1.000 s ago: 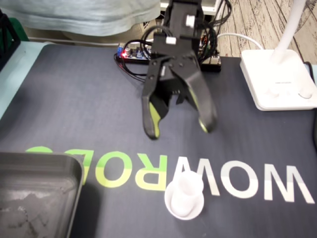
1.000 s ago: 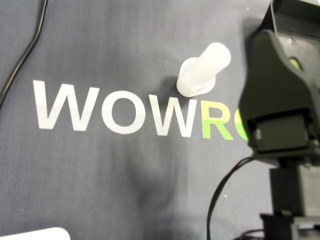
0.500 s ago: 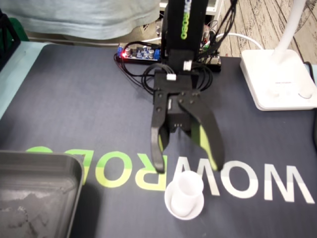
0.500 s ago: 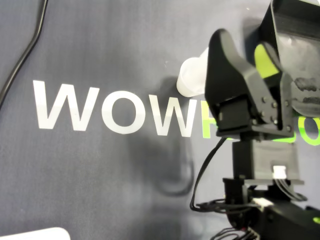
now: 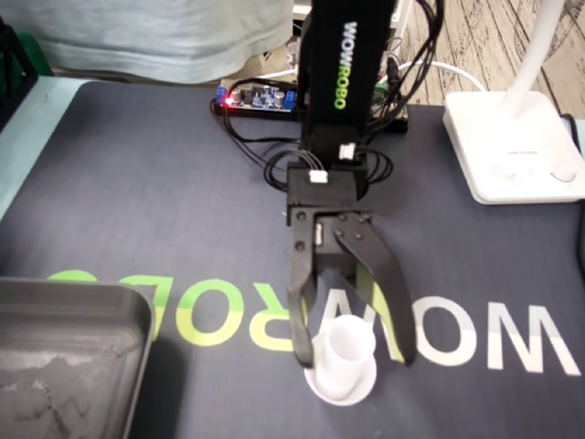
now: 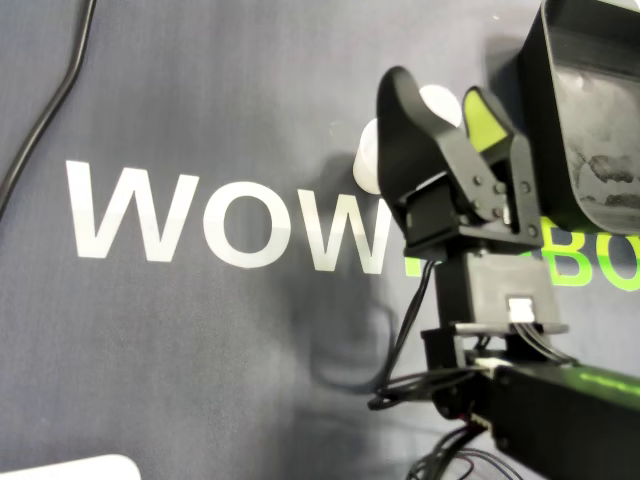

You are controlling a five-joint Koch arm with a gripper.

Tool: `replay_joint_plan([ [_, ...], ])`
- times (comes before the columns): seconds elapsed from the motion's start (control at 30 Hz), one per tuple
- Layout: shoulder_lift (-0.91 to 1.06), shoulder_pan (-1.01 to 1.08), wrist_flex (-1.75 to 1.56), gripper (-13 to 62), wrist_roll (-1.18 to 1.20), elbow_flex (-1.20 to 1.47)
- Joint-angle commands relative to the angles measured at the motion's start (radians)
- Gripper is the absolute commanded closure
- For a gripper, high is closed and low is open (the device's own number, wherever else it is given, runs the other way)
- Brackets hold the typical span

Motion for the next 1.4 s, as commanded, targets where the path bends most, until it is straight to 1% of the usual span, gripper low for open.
replay_joint_plan([
  [0.0,-0.011,-0.008,-0.077,19.2,-0.012,-0.032],
  [0.43,-0.114,0.002,-0.069,19.5,-0.023,-0.069],
  [0.53,-0.115,0.003,-0.055,24.3,-0.023,-0.067],
  [0.7,-0.117,0.003,-0.041,24.9,-0.023,-0.069],
  [0.73,-0.118,0.003,-0.040,26.1,-0.021,-0.071],
  [0.77,-0.120,0.003,-0.040,29.5,-0.020,-0.071],
  [0.8,-0.120,0.003,-0.040,31.0,-0.018,-0.071],
  [0.97,-0.132,0.003,-0.040,31.6,-0.005,-0.077],
  [1.03,-0.135,0.002,-0.040,36.4,0.006,-0.075],
  [1.2,-0.144,-0.002,-0.041,37.9,0.023,-0.075],
  [1.27,-0.147,-0.006,-0.041,41.2,0.032,-0.074],
  [1.37,-0.150,-0.012,-0.041,43.6,0.043,-0.072],
])
